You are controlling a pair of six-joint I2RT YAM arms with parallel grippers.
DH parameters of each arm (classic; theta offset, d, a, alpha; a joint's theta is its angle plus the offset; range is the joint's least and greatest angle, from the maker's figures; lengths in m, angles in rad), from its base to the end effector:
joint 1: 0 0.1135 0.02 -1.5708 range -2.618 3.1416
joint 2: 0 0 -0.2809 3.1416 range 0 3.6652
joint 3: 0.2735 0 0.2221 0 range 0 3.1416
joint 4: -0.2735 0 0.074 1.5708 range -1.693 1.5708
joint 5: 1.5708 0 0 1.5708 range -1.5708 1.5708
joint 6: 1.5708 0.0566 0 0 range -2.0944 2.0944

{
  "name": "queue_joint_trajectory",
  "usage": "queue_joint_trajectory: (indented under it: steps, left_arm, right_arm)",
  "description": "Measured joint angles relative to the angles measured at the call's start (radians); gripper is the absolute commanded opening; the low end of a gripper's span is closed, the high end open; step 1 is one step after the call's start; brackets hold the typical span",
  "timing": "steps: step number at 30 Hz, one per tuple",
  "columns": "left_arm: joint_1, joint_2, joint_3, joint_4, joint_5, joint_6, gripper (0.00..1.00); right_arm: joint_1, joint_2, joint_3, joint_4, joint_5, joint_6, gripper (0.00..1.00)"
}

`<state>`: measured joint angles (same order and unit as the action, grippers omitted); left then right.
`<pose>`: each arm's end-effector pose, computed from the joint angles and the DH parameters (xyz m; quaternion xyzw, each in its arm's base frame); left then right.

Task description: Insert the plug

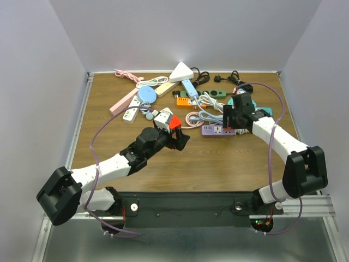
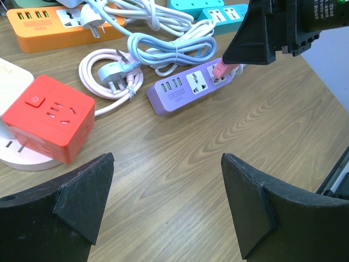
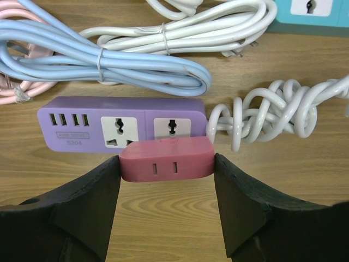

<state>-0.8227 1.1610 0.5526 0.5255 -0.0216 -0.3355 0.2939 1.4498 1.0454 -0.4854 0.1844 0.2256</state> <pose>0.1696 -0.1809 0.2873 0.1704 0.7158 -0.3639 0.5711 0.2786 0.0735 0.2626 -0.0013 0.9391 0.0015 0.3437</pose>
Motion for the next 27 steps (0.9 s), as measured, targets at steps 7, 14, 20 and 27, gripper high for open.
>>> queue_joint_trajectory:
  steps: [7, 14, 20, 27]
  left_arm:
    - [0.0, 0.0, 0.0, 0.0, -0.002, 0.0, 0.91]
    - [0.0, 0.003, 0.0, -0.001, -0.002, -0.003, 0.91]
    - [0.0, 0.007, 0.0, 0.0, -0.002, -0.009, 0.91]
    - [0.0, 0.069, 0.046, -0.004, -0.001, -0.023, 0.91]
  right_arm:
    - [0.0, -0.019, -0.022, 0.0, 0.016, 0.0, 0.01]
    - [0.0, -0.033, -0.042, 0.002, 0.018, 0.005, 0.0]
    - [0.0, -0.041, -0.051, 0.016, 0.018, 0.021, 0.0]
    - [0.0, -0.065, -0.082, 0.044, 0.017, 0.053, 0.0]
